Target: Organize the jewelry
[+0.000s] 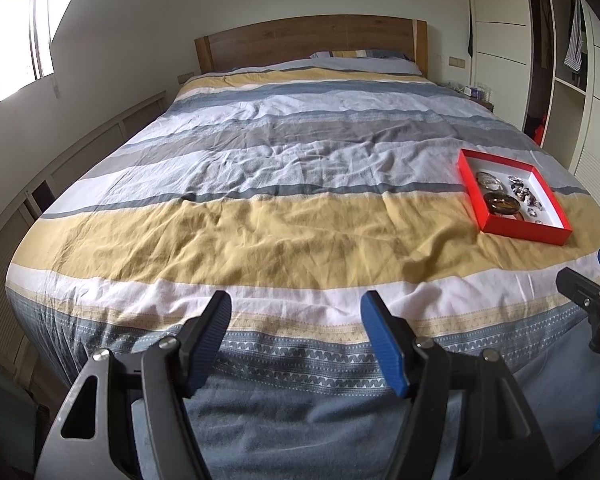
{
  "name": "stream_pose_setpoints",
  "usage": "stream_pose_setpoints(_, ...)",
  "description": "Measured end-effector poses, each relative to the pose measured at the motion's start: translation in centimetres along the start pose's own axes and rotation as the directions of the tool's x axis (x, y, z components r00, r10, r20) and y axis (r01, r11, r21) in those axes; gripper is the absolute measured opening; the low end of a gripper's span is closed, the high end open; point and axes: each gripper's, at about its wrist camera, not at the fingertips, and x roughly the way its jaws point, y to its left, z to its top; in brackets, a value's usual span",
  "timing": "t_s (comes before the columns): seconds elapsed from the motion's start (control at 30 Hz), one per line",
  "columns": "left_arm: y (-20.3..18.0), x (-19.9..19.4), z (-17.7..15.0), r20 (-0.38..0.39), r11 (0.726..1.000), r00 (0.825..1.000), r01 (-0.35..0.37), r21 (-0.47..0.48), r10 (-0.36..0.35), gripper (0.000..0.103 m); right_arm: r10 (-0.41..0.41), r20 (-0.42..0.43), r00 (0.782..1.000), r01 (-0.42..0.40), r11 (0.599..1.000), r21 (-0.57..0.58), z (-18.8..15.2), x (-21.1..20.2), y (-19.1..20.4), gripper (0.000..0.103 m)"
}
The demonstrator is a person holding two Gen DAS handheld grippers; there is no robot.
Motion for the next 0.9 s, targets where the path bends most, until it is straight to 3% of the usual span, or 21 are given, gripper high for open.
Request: stream_pose_setpoints(0.9,-0.4,2.0,-0.8,-0.070,0.999,0.997,0.036,-0.001,-0.036,0.065,-0.005,-0.050,0.999,0.005,1.000,0.005,-0.9,1.9,0.1,0.102)
